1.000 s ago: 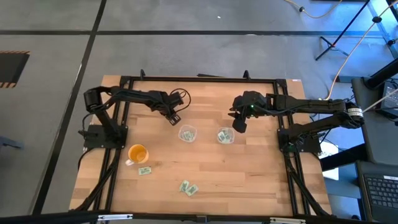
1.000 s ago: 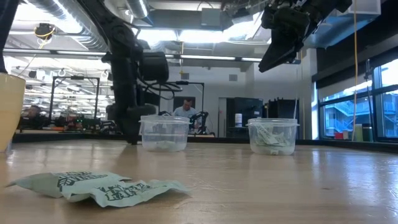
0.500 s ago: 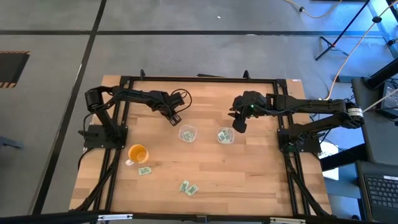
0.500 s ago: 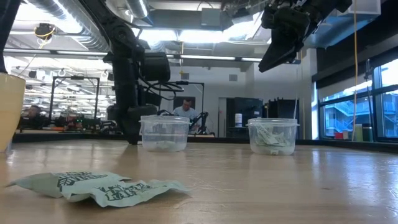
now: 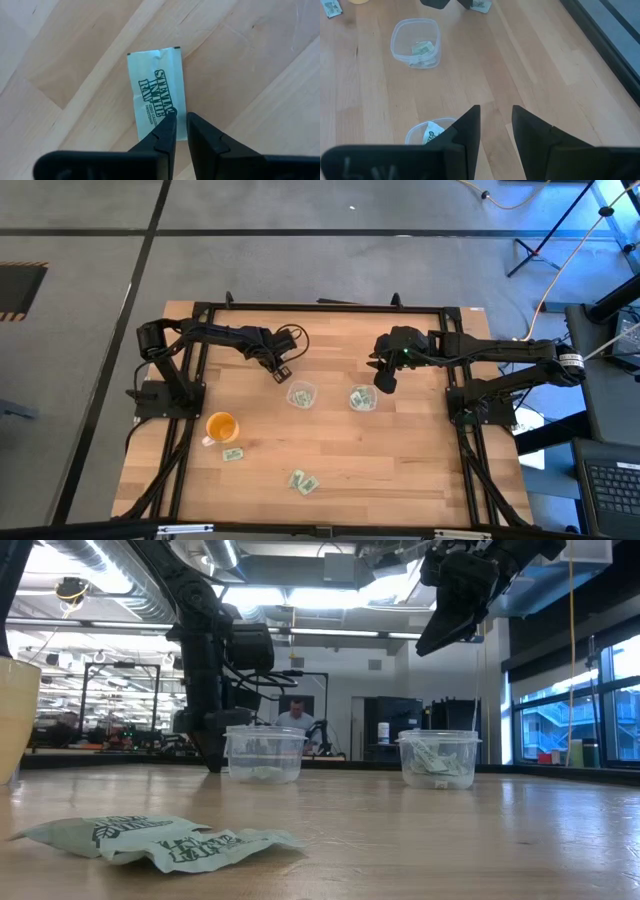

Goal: Pick and place Stevia / Truvia into bins
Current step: Put the stevia packet into the left transparent container

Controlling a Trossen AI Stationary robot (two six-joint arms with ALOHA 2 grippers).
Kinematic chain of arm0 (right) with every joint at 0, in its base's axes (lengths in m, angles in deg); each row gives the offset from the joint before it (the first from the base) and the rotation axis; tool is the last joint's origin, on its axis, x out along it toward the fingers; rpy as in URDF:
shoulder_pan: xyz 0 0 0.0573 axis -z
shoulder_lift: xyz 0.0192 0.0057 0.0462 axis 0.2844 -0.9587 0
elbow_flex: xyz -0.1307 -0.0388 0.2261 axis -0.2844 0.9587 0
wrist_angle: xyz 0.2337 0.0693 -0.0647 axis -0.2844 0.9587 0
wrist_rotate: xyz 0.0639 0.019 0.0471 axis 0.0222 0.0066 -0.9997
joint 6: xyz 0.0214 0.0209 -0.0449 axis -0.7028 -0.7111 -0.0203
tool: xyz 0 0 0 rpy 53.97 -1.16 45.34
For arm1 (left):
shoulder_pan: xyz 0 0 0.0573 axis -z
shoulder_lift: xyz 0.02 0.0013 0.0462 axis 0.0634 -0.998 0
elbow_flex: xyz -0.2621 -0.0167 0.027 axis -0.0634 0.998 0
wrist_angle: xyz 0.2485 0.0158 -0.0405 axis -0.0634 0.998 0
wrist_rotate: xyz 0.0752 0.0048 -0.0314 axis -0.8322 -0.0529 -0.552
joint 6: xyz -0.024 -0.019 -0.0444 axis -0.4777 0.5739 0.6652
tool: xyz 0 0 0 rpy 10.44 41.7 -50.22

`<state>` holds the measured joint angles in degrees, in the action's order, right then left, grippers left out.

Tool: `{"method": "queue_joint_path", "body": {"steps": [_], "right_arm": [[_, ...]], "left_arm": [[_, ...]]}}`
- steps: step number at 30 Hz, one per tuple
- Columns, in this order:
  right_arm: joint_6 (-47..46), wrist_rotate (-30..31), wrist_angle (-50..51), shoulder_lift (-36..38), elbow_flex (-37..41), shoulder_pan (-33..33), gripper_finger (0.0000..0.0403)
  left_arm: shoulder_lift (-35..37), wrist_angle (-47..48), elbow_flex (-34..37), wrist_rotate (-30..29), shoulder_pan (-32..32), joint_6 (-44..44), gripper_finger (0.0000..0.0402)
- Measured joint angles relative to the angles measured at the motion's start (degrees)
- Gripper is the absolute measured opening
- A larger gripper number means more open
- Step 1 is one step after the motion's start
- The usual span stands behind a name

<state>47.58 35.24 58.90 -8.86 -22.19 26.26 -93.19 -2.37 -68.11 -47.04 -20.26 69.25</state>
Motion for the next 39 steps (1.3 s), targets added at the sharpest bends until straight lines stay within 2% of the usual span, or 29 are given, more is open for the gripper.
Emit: {"method": "queue_joint_path", "body": {"steps": [7, 13, 25, 33, 39], "right_arm": [[-0.1, 0.0, 0.0, 0.0, 0.0, 0.0, 0.0116], [-0.1, 0.0, 0.0, 0.0, 0.0, 0.0, 0.0116], [-0.2, 0.0, 0.0, 0.0, 0.0, 0.0, 0.0116], [-0.2, 0.0, 0.1, 0.0, 0.0, 0.0, 0.0116], [-0.2, 0.0, 0.1, 0.0, 0.0, 0.0, 0.0116]], "left_arm": [[0.0, 0.3, 0.0, 0.5, 0.0, -3.2, 0.0043], [0.0, 0.1, 0.0, 1.1, 0.0, -6.2, 0.0006], [0.7, 0.6, -1.2, 2.1, -0.2, -8.3, 0.0002], [0.7, 0.7, -1.3, 1.3, -0.3, -6.4, 0.0008], [0.7, 0.7, -1.3, 0.3, 0.0, -6.3, 0.0046]]}}
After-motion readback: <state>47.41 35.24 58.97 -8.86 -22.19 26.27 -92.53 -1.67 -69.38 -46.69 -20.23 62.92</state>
